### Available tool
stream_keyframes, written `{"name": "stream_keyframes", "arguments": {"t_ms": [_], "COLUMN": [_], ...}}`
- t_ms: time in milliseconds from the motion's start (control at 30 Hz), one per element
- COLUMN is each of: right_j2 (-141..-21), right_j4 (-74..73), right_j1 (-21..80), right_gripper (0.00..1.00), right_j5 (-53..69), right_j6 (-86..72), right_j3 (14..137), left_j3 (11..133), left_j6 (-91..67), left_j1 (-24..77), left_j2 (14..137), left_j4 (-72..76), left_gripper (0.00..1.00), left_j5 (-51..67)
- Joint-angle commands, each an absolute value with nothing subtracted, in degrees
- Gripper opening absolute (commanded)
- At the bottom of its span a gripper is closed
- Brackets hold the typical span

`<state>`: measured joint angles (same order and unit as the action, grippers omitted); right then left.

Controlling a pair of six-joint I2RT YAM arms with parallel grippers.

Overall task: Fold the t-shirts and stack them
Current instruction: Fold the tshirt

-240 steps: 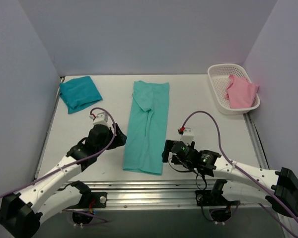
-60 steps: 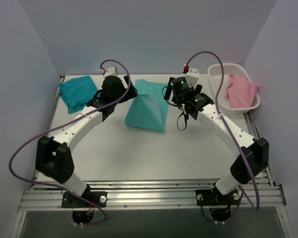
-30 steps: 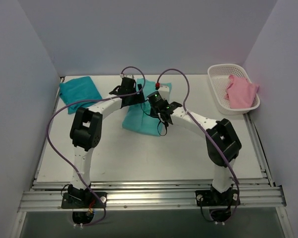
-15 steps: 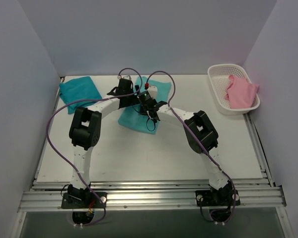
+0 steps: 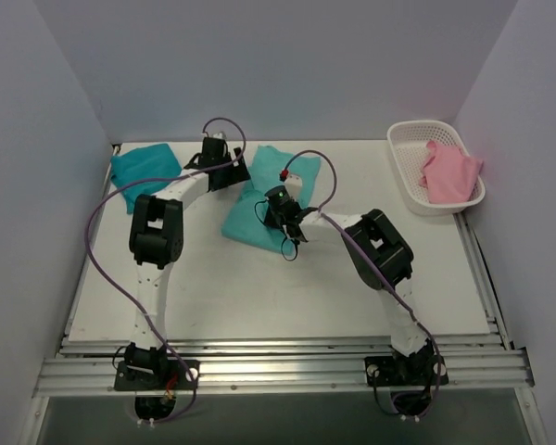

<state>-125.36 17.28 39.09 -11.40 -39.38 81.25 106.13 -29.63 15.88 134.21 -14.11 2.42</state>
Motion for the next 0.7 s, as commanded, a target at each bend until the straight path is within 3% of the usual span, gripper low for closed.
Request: {"name": "stream_keyframes", "arguments": {"t_ms": [0,367,667], "right_j2": [-125.2,-124.4,-119.8], "right_j4": [12.8,11.8,0.3], "right_j1": [39.7,40.1,39.8], "right_gripper": [0.0,0.0,0.0], "right_j5": [-9.8,-10.9,-19.5], "right_j6": [-40.6,-39.1,-36.0], "right_j3": [75.5,73.5,83.1], "left_j3": [112.3,135.4,107.9], "left_j6": [-28.6,-27.4,-26.9], "left_j1": [14.2,11.3,10.8], "left_j2": [138.5,149.6,120.8], "left_j4": [-15.2,-21.7,-11.9], "left_gripper": [0.94,0.94,0.94], "left_j5": [5.5,9.6,1.7]}}
